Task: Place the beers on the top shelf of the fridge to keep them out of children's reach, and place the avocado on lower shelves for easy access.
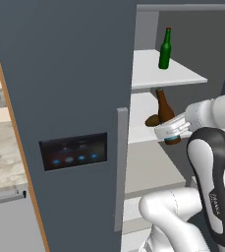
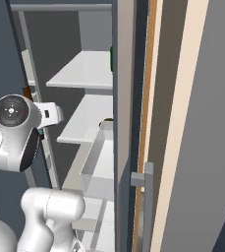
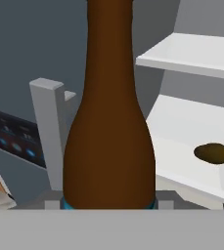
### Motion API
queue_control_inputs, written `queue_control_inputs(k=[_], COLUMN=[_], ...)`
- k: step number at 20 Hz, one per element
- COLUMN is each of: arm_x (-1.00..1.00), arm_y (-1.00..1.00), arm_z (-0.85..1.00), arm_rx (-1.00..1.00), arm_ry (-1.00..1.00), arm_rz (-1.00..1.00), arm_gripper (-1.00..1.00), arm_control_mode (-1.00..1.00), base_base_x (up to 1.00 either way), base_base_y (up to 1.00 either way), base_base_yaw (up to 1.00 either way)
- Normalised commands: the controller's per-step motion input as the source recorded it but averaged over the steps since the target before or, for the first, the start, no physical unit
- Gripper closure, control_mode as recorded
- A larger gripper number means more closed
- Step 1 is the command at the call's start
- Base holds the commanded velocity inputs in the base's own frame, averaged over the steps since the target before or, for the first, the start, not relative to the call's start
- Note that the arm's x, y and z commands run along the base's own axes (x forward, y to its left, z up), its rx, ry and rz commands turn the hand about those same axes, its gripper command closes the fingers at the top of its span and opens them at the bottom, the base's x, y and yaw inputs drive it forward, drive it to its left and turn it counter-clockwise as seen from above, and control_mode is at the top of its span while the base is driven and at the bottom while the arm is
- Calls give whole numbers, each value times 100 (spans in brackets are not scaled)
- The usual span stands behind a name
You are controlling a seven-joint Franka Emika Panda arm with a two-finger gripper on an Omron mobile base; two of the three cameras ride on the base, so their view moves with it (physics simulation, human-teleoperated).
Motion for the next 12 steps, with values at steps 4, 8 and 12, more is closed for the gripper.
queue_control_inputs(k=[4,8,12], arm_x=[0,0,0], arm_y=[0,-6,-6], arm_z=[0,6,24], arm_rx=[0,0,0], arm_ry=[-1,-7,-11], arm_rz=[0,0,0], arm_gripper=[100,100,100], arm_control_mode=[-100,-100,-100], base_base_x=[0,0,0], base_base_y=[0,0,0], base_base_yaw=[0,0,0])
